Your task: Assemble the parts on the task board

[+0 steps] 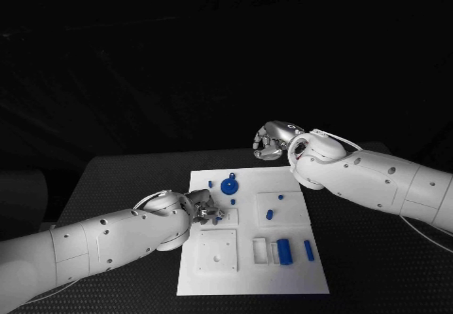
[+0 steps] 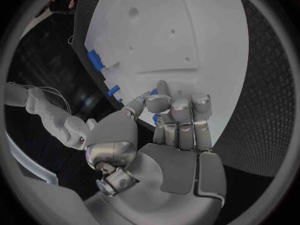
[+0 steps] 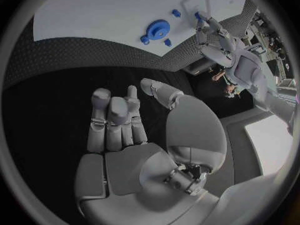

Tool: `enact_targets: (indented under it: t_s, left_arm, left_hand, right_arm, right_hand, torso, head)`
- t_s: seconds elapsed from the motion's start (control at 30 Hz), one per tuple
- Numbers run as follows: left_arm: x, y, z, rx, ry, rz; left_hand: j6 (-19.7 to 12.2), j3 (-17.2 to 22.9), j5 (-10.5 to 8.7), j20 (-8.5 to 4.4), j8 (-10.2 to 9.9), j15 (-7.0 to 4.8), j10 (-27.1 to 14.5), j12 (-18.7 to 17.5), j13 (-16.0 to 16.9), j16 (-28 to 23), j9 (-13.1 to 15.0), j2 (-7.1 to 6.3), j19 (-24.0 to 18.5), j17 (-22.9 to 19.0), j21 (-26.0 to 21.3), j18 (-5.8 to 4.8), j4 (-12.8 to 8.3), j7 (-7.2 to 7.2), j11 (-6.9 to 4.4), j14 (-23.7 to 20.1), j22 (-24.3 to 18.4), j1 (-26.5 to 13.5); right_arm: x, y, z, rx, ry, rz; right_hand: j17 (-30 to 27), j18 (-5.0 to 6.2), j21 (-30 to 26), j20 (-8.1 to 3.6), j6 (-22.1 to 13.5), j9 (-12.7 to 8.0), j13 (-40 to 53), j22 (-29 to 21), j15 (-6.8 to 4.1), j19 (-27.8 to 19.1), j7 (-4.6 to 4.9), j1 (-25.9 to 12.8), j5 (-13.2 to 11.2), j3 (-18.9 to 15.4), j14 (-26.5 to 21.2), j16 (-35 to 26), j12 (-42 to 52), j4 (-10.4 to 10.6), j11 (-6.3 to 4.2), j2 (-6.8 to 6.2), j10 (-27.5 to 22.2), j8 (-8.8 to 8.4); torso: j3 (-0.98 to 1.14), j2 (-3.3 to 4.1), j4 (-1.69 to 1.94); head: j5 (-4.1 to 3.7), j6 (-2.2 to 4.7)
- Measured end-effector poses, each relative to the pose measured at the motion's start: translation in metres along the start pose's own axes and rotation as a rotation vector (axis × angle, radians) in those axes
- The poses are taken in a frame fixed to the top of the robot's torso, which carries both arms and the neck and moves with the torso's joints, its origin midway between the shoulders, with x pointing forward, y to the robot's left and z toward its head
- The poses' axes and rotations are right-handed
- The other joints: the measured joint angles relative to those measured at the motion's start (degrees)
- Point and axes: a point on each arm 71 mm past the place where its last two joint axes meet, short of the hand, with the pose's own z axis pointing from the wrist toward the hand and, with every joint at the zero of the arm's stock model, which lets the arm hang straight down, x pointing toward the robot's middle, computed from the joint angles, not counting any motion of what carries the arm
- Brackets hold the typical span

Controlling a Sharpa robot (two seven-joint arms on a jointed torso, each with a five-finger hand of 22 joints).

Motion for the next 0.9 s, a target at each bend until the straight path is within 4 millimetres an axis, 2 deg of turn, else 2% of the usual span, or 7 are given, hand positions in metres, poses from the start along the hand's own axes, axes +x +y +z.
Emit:
enact_targets:
  t_s: [0.2, 0.27, 0.37, 0.43, 0.6, 0.77, 0.9]
  left_arm:
    - [0.0004, 0.0004, 0.0003, -0.004, 0.004, 0.002]
    - [0.0007, 0.0009, 0.0004, -0.006, 0.005, 0.002]
    - [0.0007, 0.0013, 0.0005, -0.007, 0.005, 0.003]
    - [0.0005, 0.0016, 0.0006, -0.009, 0.005, 0.003]
    - [0.0001, 0.0026, 0.0005, -0.011, 0.004, 0.002]
    - [-0.0008, 0.0058, 0.0002, -0.018, 0.002, 0.001]
    - [-0.0016, 0.0083, -0.0001, -0.023, 0.000, 0.000]
  left_hand:
    - [0.44, -0.10, -1.16, 0.00, 0.17, -0.59, -0.27, 0.00, -0.11, 0.23, 0.00, -1.67, 0.00, -0.17, 0.00, 0.00, 1.25, -0.74, -0.21, -0.40, 0.00, -1.24]
    - [2.12, -0.18, -1.39, 0.00, 0.21, -0.77, -1.88, 0.23, -0.17, 0.22, 0.01, -1.96, 0.00, -0.18, 0.00, 0.00, 1.33, -2.50, -1.08, -0.56, -0.01, -1.48]
    - [2.21, -0.10, -1.39, 0.00, 0.22, -0.89, -1.90, 0.23, -0.17, 0.22, 0.01, -2.17, 0.00, -0.18, 0.00, -0.01, 1.69, -2.59, -1.08, -0.61, -0.01, -1.28]
    - [2.66, -0.16, -2.10, 0.00, 0.23, -1.09, -2.97, 0.23, -0.22, 0.44, 0.01, -2.54, 0.00, -0.26, 0.00, -0.01, 2.05, -3.03, -1.70, -0.77, -0.01, -1.65]
    - [2.51, 0.00, -9.05, 0.00, 0.17, -1.74, -3.14, 0.61, -0.44, 0.59, 0.04, -4.35, 0.00, -0.55, 0.00, -0.01, 4.23, -2.89, -2.34, -0.53, -0.01, -2.13]
    - [2.51, 0.03, -12.93, 0.00, 0.17, -1.94, -3.29, 0.62, -0.63, 0.69, 0.06, -6.25, 0.00, -0.75, 0.00, -0.01, 6.10, -2.89, -2.50, -0.34, -0.02, -2.64]
    - [2.51, 0.21, -14.53, 0.00, 0.17, -1.95, -3.29, 0.62, -0.77, 0.69, 0.06, -7.33, 0.00, -0.83, 0.00, -0.01, 7.27, -2.90, -2.50, -0.33, -0.02, -2.94]
  right_arm:
    - [-0.0001, -0.0004, -0.0001, 0.001, 0.000, 0.000]
    - [-0.0001, -0.0004, -0.0001, 0.001, 0.000, 0.000]
    - [-0.0001, -0.0005, -0.0001, 0.001, 0.000, 0.000]
    - [-0.0001, -0.0005, -0.0001, 0.001, 0.000, 0.000]
    - [-0.0001, -0.0008, -0.0001, 0.002, 0.000, -0.001]
    - [-0.0003, -0.0019, -0.0004, 0.003, 0.000, -0.001]
    - [-0.0003, -0.0025, -0.0006, 0.005, 0.000, -0.002]
  right_hand:
    - [0.00, 0.00, 0.00, 0.00, 0.01, 0.02, 0.00, 0.00, 0.00, 0.00, -0.01, 0.00, 0.00, 0.00, 0.00, -0.22, 0.00, 0.00, 0.00, 0.00, 0.00, 0.00]
    - [0.00, 0.01, 0.00, 0.00, 0.02, 0.05, 0.00, -0.01, 0.00, 0.00, -0.02, 0.00, 0.00, 0.00, 0.00, -0.22, 0.00, 0.00, 0.00, 0.00, 0.00, 0.00]
    - [0.00, 0.00, 0.00, 0.00, 0.02, 0.05, 0.00, -0.01, 0.00, 0.00, -0.02, 0.00, 0.00, 0.00, 0.00, -0.22, 0.00, 0.00, 0.00, 0.00, 0.00, 0.00]
    - [0.00, 0.00, 0.00, 0.00, 0.03, 0.05, 0.00, -0.01, 0.00, 0.00, -0.03, 0.00, 0.00, 0.00, 0.00, -0.22, 0.00, 0.00, 0.00, 0.00, 0.00, 0.00]
    - [0.00, 0.00, 0.00, 0.00, 0.03, 0.04, 0.00, -0.01, 0.00, 0.00, -0.03, 0.00, 0.00, 0.00, 0.00, -0.22, 0.00, 0.00, 0.00, 0.00, 0.00, 0.00]
    - [0.00, 0.00, 0.00, 0.00, 0.04, 0.04, -0.05, 0.00, 0.00, 0.00, -0.04, 0.00, 0.00, 0.00, 0.00, -0.22, 0.00, 0.00, 0.00, 0.00, 0.00, 0.00]
    - [0.00, 0.01, 0.00, 0.00, 0.05, 0.03, -0.05, -0.01, 0.00, 0.00, -0.05, 0.00, 0.00, 0.00, 0.00, -0.22, 0.00, 0.00, 0.00, 0.00, 0.00, 0.00]
  torso:
    - [0.00, -0.01, 0.00]
    - [0.00, -0.01, 0.01]
    - [-0.01, -0.01, 0.01]
    - [-0.02, -0.01, 0.01]
    - [-0.02, 0.00, 0.01]
    - [-0.04, 0.00, 0.01]
    - [-0.04, 0.00, 0.00]
  head:
    - [0.00, 0.04]
    - [0.01, 0.04]
    - [0.01, 0.04]
    - [-0.02, 0.03]
    - [-0.09, 0.01]
    - [-0.14, 0.09]
    - [-0.19, 0.16]
